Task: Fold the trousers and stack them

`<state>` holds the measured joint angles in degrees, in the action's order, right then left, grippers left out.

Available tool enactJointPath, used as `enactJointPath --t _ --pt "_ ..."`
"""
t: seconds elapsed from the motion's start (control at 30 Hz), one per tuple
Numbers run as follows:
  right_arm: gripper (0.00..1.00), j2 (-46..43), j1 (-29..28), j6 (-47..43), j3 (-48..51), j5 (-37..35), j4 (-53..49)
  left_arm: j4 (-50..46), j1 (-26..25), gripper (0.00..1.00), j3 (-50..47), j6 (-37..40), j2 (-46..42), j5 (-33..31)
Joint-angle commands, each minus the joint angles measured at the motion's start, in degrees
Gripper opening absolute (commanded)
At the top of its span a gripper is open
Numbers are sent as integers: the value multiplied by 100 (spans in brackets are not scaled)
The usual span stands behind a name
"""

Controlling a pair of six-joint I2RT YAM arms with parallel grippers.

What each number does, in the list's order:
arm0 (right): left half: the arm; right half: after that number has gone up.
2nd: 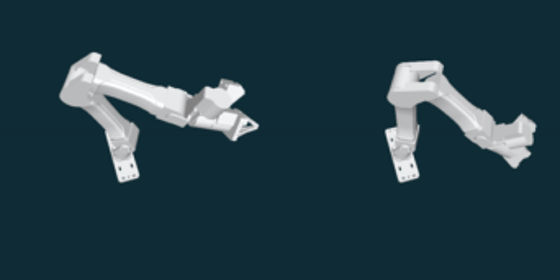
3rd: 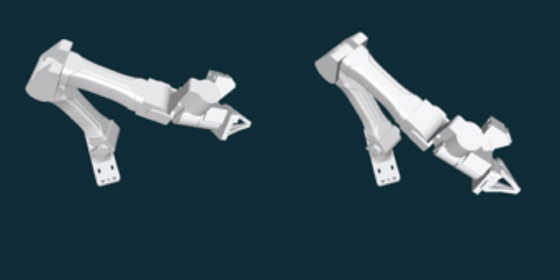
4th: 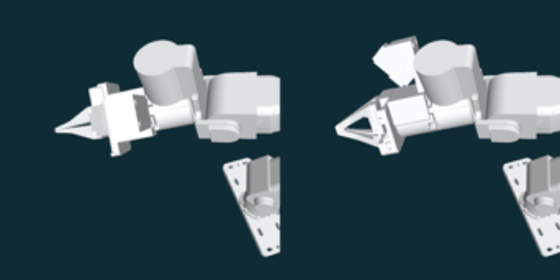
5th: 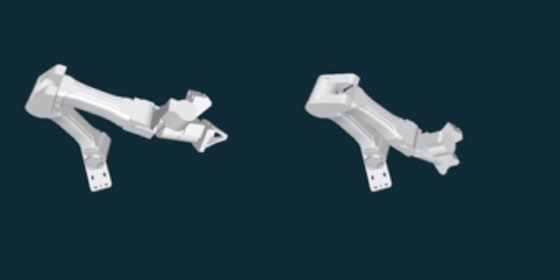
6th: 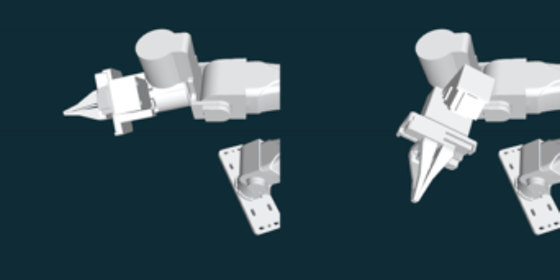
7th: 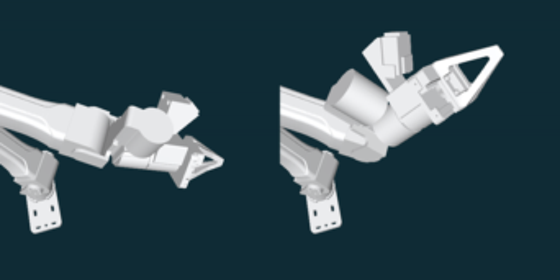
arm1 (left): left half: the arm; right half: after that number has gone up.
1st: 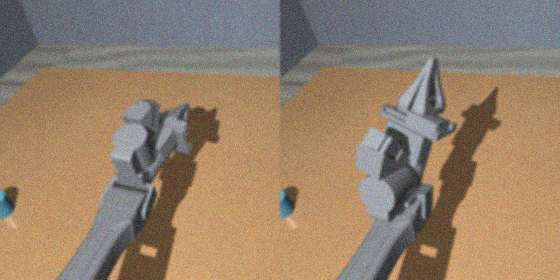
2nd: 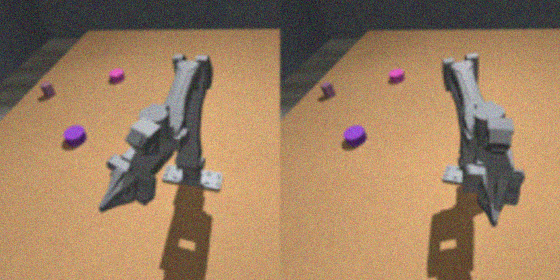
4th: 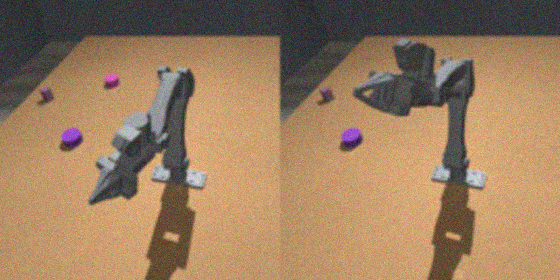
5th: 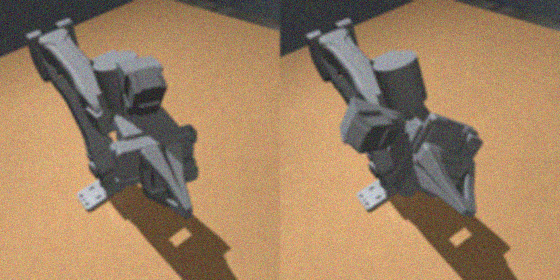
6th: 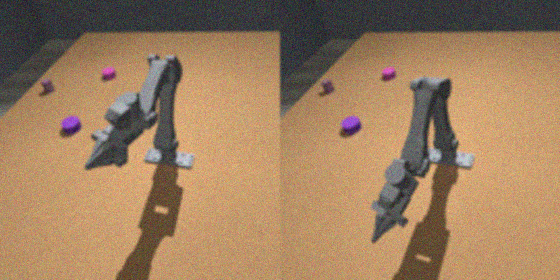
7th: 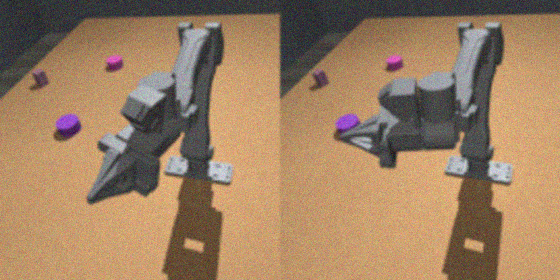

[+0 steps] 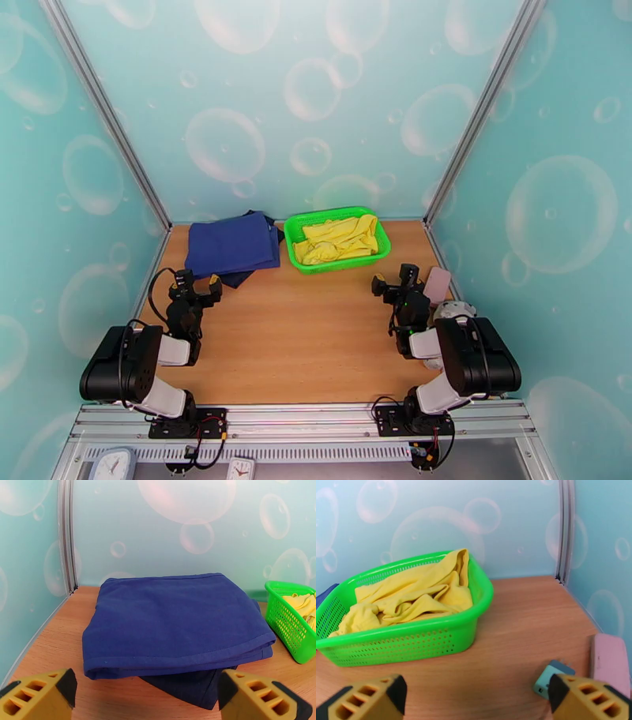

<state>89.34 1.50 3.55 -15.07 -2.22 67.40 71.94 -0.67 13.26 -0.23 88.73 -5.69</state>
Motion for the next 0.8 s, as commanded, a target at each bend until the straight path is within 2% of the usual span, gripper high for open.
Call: enactJointPath --t 0.0,0.77 --pt "99 -4 35 -91 -64 11 -69 -80 49 99 56 -89 5 94" --pt "99 -43 -23 -114 88 -119 191 -158 40 99 106 -162 13 -127"
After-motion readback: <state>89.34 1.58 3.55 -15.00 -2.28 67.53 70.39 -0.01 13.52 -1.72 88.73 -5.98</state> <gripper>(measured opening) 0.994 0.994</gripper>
